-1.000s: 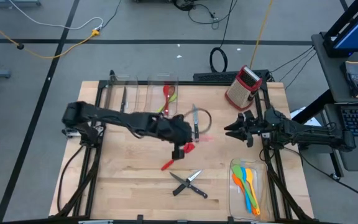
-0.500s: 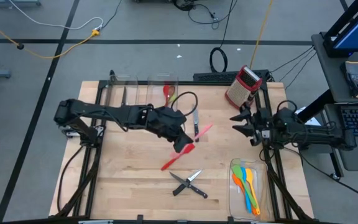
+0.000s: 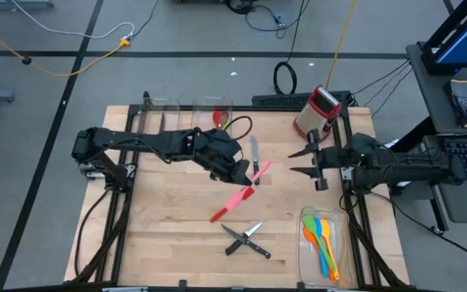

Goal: Pick & Place Kitchen Items
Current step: Put the pink spatula into the bottom transparent bin

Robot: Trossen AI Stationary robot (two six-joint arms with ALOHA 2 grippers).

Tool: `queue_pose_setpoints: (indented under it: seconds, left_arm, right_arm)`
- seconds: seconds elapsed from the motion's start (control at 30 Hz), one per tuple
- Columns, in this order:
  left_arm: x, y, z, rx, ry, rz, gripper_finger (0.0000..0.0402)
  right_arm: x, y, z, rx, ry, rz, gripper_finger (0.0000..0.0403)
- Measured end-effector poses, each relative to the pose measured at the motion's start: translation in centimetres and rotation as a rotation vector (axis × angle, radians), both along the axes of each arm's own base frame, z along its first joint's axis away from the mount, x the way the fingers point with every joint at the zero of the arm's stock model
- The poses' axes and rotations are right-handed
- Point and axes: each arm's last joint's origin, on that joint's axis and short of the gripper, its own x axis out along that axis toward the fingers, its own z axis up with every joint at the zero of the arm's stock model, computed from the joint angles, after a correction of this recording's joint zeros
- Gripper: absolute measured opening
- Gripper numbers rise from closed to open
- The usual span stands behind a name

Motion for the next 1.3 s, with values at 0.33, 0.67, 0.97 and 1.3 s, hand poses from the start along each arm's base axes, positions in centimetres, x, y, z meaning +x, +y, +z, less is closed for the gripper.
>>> queue_pose_setpoints:
  seconds: [0.33,0.67,0.97,1.3]
  left_arm:
    - [0.3,1.8,-0.2,-0.116,0.021,0.046,0.0000]
    - [1.2,2.6,-0.8,-0.181,0.022,0.051,0.0000]
    - [2.2,3.1,-1.5,-0.220,0.000,0.050,0.0000]
    - [3.6,3.7,-2.9,-0.246,-0.006,0.029,0.0000]
  right_arm:
    - [3.9,2.3,0.8,-0.256,0.209,-0.135,0.0155]
    - [7.4,5.0,0.4,-0.457,0.318,-0.322,0.0155]
    - [9.3,6.0,-0.3,-0.531,0.376,-0.409,0.0155]
    - [9.8,6.4,-0.6,-0.582,0.401,-0.453,0.0144]
